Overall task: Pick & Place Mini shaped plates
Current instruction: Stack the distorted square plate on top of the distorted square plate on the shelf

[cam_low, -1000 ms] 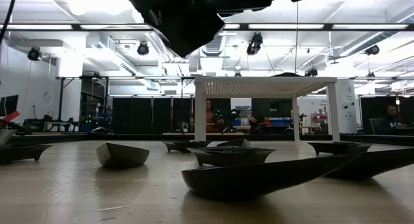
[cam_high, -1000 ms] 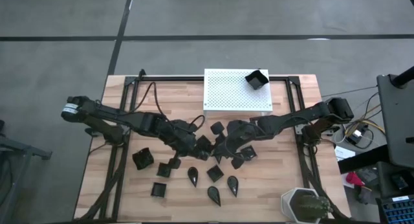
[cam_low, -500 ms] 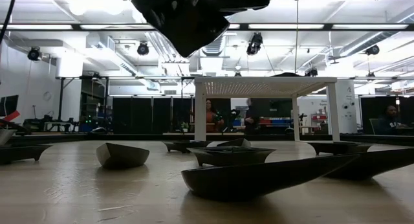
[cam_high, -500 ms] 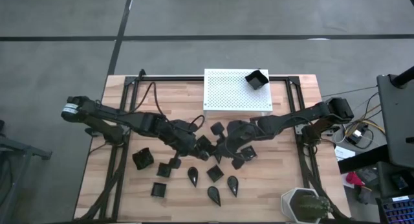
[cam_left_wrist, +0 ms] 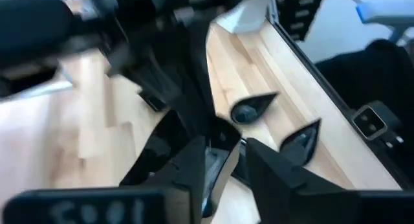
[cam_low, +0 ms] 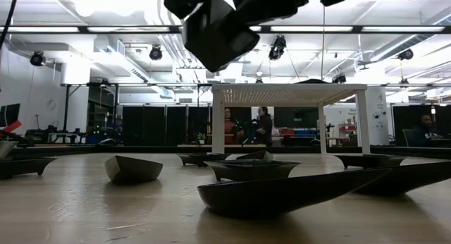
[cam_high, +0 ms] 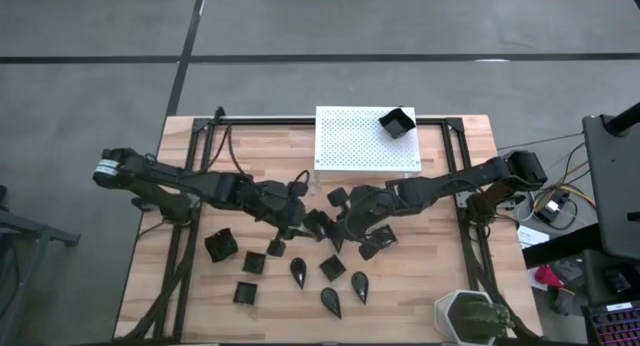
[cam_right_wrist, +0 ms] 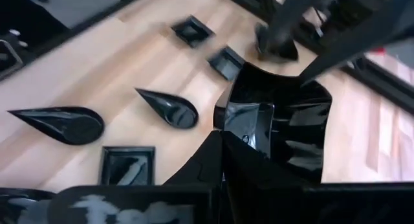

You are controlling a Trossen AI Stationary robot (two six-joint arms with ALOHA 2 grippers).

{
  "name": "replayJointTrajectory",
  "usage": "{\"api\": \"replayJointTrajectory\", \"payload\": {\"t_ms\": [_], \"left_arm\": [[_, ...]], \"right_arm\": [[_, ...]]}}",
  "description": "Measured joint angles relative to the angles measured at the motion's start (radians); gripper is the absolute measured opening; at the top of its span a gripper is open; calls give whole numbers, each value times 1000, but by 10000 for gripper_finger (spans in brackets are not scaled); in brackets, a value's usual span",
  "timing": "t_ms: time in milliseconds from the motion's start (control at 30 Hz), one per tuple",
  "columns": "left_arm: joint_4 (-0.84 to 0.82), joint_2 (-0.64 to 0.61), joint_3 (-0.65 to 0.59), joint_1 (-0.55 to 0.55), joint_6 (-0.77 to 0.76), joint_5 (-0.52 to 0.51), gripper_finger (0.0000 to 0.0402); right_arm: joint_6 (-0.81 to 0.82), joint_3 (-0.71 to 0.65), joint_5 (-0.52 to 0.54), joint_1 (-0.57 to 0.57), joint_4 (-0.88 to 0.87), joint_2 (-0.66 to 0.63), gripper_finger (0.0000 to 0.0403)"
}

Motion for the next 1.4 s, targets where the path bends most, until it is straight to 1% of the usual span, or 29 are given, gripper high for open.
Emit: {"api": "replayJointTrajectory", "payload": {"t_ms": [67,200,300,433,567,667,833,1000,1133,1267,1400], "left_arm": [[3,-13,2,0,1,-25,130],[15,-45,3,0,1,-47,152],[20,-60,2,0,-1,-47,158],[13,-64,-14,-2,-13,-44,158],[13,-71,-34,-3,-11,-44,158],[17,-71,-49,-8,-10,-43,158],[127,-71,-109,-20,-1,-39,158],[304,-73,-196,-30,40,-20,158],[464,-77,-254,-31,48,-13,158],[583,-77,-300,-31,52,-13,158],[613,-77,-318,-31,52,-13,157]], "right_arm": [[17,3,47,-4,-28,0,8],[41,40,215,-5,-149,-5,8],[65,82,273,-13,-229,-7,8],[173,131,347,-34,-333,-7,8],[277,185,496,-54,-460,-13,8],[368,227,549,-78,-542,-27,8],[523,303,646,-118,-688,-51,8],[699,373,693,-191,-857,-53,8],[799,393,698,-264,-926,-53,8],[815,396,698,-337,-947,-53,8],[803,401,703,-396,-956,-57,8]]}}
